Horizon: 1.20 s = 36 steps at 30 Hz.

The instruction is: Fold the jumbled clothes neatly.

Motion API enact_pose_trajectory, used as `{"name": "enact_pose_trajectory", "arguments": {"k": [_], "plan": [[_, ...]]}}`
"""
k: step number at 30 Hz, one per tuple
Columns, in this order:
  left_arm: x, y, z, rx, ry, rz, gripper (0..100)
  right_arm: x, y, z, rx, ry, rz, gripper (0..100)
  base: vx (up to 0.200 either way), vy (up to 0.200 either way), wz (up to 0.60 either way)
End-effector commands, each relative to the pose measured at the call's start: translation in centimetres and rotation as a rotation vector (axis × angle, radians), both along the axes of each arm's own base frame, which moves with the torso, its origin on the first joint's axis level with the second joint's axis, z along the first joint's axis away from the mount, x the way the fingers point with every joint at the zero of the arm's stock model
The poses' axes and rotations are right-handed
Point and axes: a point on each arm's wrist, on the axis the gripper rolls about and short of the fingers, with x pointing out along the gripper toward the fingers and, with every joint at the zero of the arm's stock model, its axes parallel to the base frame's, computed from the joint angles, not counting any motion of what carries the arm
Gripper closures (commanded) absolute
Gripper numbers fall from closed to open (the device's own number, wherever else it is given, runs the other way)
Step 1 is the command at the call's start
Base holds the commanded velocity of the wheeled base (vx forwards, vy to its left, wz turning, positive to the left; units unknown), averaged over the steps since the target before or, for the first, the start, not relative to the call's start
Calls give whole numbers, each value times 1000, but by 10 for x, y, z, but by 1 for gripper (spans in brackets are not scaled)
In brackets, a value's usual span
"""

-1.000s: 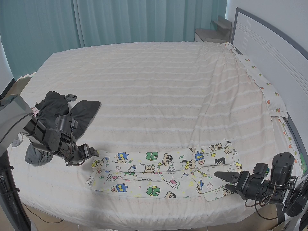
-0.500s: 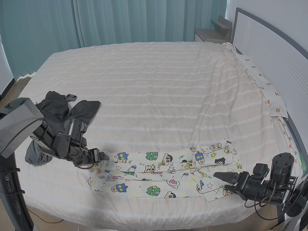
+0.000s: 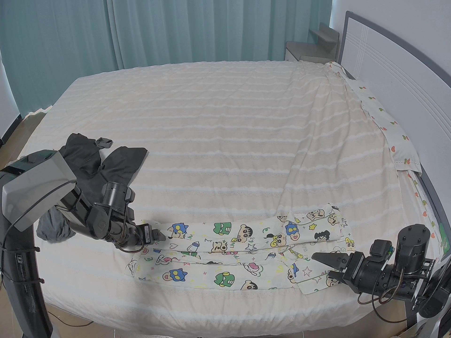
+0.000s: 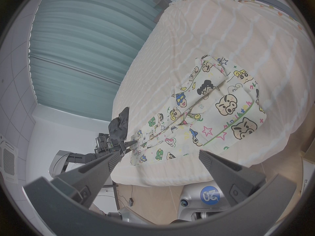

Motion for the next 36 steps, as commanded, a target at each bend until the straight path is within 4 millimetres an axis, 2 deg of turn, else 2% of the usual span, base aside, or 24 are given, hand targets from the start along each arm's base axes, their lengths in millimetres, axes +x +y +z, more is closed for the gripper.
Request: {"name": "enact_pose_trajectory", "arguments": {"k": [1, 7, 12, 13, 17, 24, 35, 36], "plan": [[1, 0, -12, 3, 22, 0, 0, -3, -2, -3, -9, 16, 1, 0, 0, 0, 0], [9, -8, -27, -13, -36, -12, 0, -3, -2, -4, -13, 21, 1, 0, 0, 0, 0], [3, -14, -30, -9, -21, -33, 0, -2, -1, -6, -17, 28, 1, 0, 0, 0, 0], [1, -15, -31, -8, -17, -35, 100, -2, -1, -6, -17, 29, 1, 0, 0, 0, 0], [-3, -14, -32, -7, -6, -35, 100, -2, -1, -8, -21, 35, 1, 0, 0, 0, 0], [-9, -8, -13, -13, -38, -20, 100, -2, -1, -7, -21, 34, -1, 0, 0, 0, 0], [-15, -4, -4, -18, -44, -6, 100, -2, -1, -7, -20, 32, -1, 0, 0, 0, 0], [-15, -4, 3, -22, -61, -3, 100, -2, -1, -7, -20, 32, -1, 0, 0, 0, 0]]}}
